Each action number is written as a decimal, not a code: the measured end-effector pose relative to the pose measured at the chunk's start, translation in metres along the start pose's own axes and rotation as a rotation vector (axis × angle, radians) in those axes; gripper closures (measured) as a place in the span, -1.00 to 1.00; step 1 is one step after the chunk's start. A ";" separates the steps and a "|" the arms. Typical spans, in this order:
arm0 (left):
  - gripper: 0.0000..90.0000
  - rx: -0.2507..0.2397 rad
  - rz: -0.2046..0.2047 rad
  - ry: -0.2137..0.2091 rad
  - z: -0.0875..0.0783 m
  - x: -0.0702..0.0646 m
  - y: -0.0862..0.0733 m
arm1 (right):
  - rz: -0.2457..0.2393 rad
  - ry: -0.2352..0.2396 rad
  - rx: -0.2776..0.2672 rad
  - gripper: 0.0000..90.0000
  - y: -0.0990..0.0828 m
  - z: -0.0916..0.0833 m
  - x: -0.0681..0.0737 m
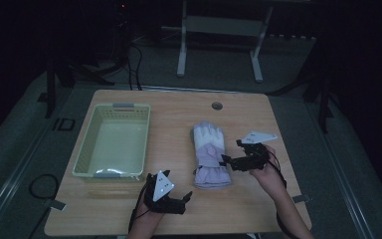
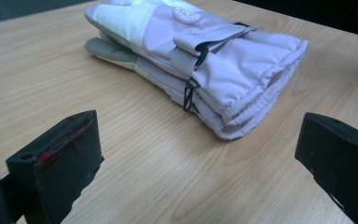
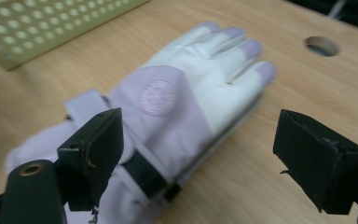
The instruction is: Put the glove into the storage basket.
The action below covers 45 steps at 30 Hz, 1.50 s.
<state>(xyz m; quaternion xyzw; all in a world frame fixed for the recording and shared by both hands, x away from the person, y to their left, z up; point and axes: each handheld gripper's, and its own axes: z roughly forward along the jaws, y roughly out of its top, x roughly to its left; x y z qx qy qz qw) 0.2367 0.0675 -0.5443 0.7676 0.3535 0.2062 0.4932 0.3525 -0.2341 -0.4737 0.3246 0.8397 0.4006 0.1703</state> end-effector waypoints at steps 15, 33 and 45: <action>-1.00 0.022 -0.010 -0.069 0.025 0.009 0.053 | 0.080 -0.016 -0.019 -0.76 -0.014 0.004 -0.003; -0.68 0.138 -0.043 -0.046 0.062 0.001 0.070 | 0.065 -0.066 -0.018 -0.22 -0.007 0.019 -0.001; -0.54 0.272 -0.148 -0.011 0.082 0.007 0.056 | 0.083 -0.077 0.044 -0.23 -0.021 0.036 -0.002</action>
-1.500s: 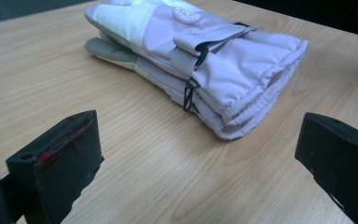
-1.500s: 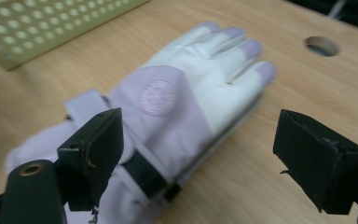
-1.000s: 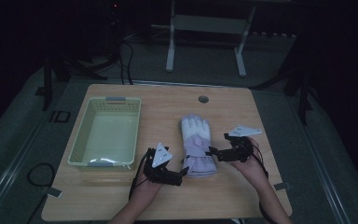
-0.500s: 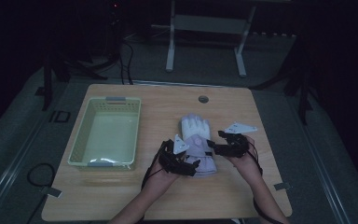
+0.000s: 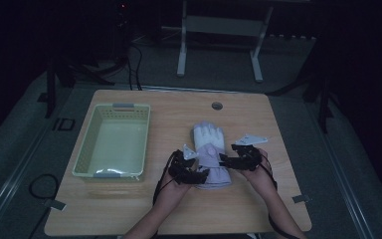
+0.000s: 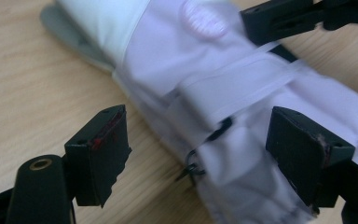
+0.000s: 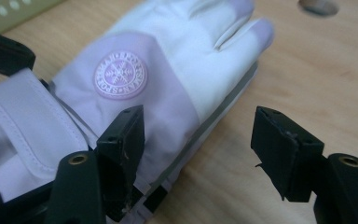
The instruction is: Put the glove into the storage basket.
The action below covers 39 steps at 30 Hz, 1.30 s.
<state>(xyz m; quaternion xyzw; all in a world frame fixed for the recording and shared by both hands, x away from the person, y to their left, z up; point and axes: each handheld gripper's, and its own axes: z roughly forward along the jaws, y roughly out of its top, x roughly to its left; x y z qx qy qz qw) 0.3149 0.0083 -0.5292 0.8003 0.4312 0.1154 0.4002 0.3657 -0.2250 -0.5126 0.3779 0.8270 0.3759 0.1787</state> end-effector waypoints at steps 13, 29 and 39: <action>-0.52 0.084 -0.058 -0.085 0.021 0.014 -0.011 | 0.160 0.137 0.151 -0.19 -0.011 0.026 -0.008; 0.60 0.127 0.012 -0.176 0.016 0.012 -0.001 | 0.249 0.220 0.172 0.76 -0.010 0.024 -0.004; 0.67 0.141 0.056 -0.167 0.004 0.007 0.013 | 0.168 0.135 0.143 0.79 0.004 0.008 0.011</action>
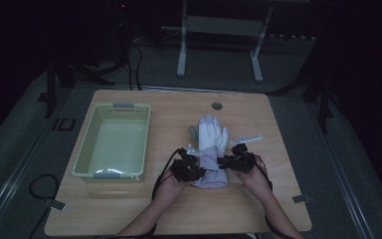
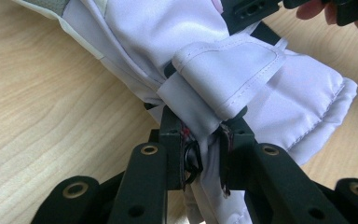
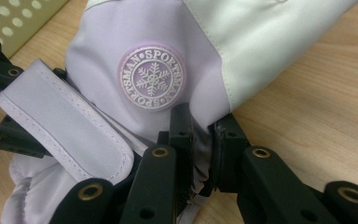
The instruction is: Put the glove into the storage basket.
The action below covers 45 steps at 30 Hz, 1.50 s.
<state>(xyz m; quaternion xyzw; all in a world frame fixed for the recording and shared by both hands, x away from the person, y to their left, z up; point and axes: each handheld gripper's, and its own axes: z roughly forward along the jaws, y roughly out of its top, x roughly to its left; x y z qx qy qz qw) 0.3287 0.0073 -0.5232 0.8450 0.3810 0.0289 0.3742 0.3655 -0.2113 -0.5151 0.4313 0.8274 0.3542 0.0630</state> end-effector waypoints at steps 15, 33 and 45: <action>0.68 -0.004 0.053 0.014 -0.042 0.005 0.026 | 0.007 -0.003 -0.070 0.80 0.031 -0.023 0.019; 0.68 0.017 0.113 0.065 -0.103 0.031 0.041 | -0.027 -0.001 -0.111 0.80 0.081 -0.024 0.061; 0.68 0.037 0.109 0.099 -0.143 0.059 0.032 | -0.043 0.022 -0.125 0.80 0.108 -0.007 0.093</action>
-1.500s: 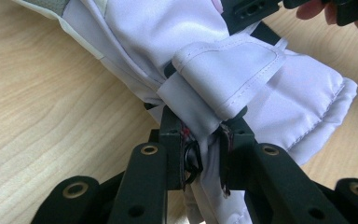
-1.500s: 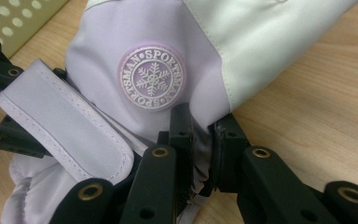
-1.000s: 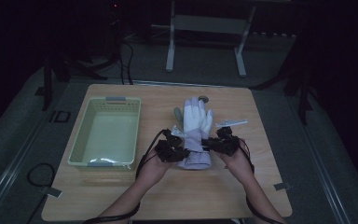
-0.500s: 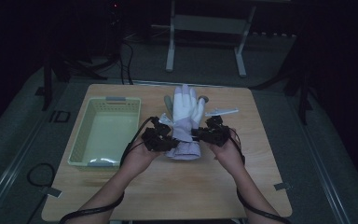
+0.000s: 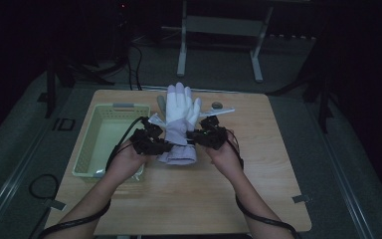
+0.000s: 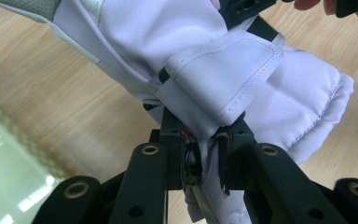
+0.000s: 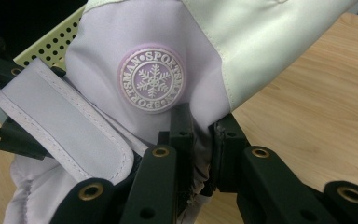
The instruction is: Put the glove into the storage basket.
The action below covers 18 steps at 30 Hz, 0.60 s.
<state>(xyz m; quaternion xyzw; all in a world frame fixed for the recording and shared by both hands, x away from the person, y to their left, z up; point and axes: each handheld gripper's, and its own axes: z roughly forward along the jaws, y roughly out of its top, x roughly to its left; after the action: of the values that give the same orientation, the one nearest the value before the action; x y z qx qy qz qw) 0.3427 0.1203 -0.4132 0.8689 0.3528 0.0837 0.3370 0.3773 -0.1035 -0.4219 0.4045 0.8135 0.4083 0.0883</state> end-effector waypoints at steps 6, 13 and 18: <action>0.68 0.007 -0.014 0.015 -0.015 0.015 -0.010 | -0.010 0.019 0.004 0.80 0.015 0.017 0.020; 0.67 0.011 -0.020 0.034 -0.031 0.031 -0.027 | -0.028 0.041 0.004 0.80 0.025 0.035 0.040; 0.67 0.023 -0.016 0.044 -0.045 0.045 -0.035 | -0.036 0.046 -0.005 0.80 0.034 0.047 0.056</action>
<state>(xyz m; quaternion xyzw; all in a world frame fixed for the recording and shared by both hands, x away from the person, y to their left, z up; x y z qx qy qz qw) 0.3390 0.1927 -0.4059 0.8678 0.3682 0.0958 0.3198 0.3828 -0.0233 -0.4176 0.3801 0.8216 0.4177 0.0779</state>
